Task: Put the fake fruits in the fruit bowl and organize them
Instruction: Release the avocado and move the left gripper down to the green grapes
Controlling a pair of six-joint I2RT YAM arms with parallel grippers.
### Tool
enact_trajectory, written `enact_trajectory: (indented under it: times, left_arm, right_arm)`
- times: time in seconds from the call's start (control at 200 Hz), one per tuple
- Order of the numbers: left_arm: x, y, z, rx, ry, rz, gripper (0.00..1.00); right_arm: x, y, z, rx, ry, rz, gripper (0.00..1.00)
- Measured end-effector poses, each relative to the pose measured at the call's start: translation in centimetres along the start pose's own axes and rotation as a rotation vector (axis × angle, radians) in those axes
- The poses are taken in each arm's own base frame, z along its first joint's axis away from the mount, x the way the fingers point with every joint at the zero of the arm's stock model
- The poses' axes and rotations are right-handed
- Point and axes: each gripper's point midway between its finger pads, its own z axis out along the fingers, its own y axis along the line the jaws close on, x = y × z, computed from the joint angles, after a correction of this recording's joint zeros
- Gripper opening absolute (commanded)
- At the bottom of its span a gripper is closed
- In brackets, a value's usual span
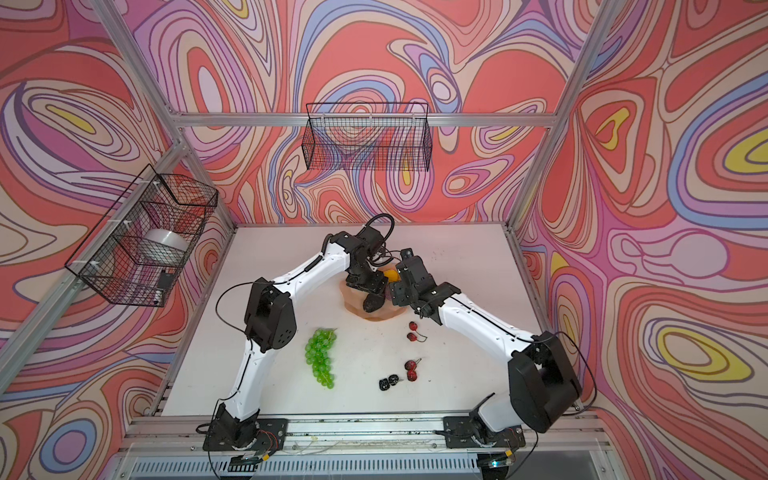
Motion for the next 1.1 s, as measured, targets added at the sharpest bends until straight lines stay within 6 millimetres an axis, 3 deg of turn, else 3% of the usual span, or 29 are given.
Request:
enact_trajectory:
  times: [0.255, 0.366, 0.446, 0.681, 0.881, 1.097]
  left_arm:
    - [3.7, 1.7, -8.6, 0.021, -0.14, -0.088, 0.65]
    - [5.8, 3.1, -10.1, 0.024, -0.176, -0.148, 0.62]
    - [7.8, 4.5, -9.7, 0.015, -0.164, -0.201, 0.61]
    - [13.7, 8.4, -5.9, 0.012, -0.048, -0.379, 0.59]
    - [13.8, 7.0, -4.8, 0.083, -0.041, -0.354, 0.59]
    - [13.0, 4.8, -3.4, 0.041, 0.016, -0.224, 0.56]
  right_arm:
    - [-1.3, 0.3, -0.3, -0.008, -0.021, -0.012, 0.79]
    - [-1.5, 0.6, 0.2, -0.014, -0.01, -0.019, 0.78]
    - [-1.4, 0.8, 0.5, -0.018, -0.002, -0.021, 0.78]
    - [-0.8, 1.3, 1.1, -0.043, 0.021, -0.024, 0.77]
    - [-0.3, 1.6, 1.6, -0.056, 0.043, -0.018, 0.76]
    - [-0.2, 1.6, 1.7, -0.054, 0.046, -0.005, 0.74]
